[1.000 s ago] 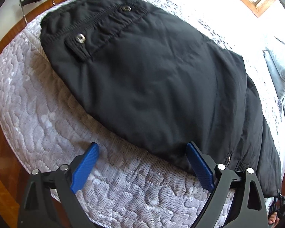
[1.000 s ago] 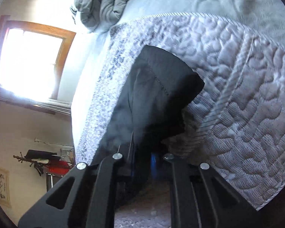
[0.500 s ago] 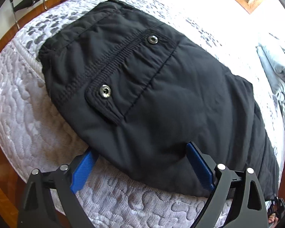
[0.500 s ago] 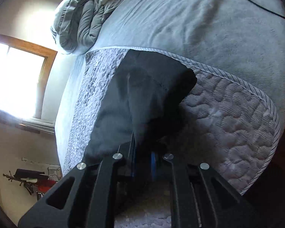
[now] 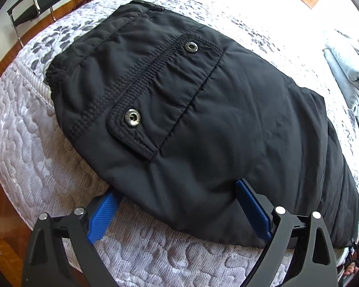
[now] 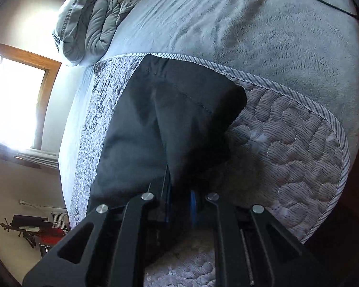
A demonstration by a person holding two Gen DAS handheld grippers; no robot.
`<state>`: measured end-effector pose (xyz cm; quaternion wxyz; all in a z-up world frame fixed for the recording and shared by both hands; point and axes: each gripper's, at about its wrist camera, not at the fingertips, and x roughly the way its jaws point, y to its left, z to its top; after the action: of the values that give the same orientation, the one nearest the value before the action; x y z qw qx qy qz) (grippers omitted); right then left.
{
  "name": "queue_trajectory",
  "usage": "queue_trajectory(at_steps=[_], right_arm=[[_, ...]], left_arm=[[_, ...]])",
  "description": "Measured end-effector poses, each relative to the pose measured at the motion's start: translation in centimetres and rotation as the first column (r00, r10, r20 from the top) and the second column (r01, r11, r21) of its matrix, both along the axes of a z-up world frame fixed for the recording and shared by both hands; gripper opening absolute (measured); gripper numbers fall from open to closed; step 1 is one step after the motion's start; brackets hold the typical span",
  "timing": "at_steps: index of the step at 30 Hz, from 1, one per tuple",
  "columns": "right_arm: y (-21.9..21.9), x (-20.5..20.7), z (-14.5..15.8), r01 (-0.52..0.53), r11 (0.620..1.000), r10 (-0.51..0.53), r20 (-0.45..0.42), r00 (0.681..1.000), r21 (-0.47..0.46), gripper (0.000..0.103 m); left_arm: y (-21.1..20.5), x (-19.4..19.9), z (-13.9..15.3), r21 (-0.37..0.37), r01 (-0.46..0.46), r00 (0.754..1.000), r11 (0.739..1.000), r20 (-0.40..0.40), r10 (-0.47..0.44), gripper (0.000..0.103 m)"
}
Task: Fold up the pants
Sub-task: 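Lift the hems with the right gripper and fold them toward the waistband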
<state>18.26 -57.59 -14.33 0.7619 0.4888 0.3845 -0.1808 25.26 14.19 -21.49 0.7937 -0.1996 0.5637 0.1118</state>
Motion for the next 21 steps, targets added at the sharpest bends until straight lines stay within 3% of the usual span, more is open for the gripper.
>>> queue_trajectory(at_steps=[12, 16, 21], right_arm=[[0.3, 0.1, 1.0, 0.013, 1.0, -0.013, -0.006, 1.0, -0.016, 0.011], [1.0, 0.3, 2.8, 0.01, 0.998, -0.01, 0.005, 1.0, -0.055, 0.011], [3.4, 1.4, 6.9, -0.035, 0.984, 0.042, 0.033, 0.999, -0.173, 0.011]], left_arm=[[1.0, -2.5, -0.5, -0.012, 0.006, 1.0, 1.0, -0.007, -0.006, 0.099], [1.3, -3.4, -1.0, -0.024, 0.006, 1.0, 1.0, -0.002, -0.006, 0.099], [1.7, -4.3, -1.2, -0.04, 0.011, 1.0, 0.999, 0.005, -0.01, 0.099]])
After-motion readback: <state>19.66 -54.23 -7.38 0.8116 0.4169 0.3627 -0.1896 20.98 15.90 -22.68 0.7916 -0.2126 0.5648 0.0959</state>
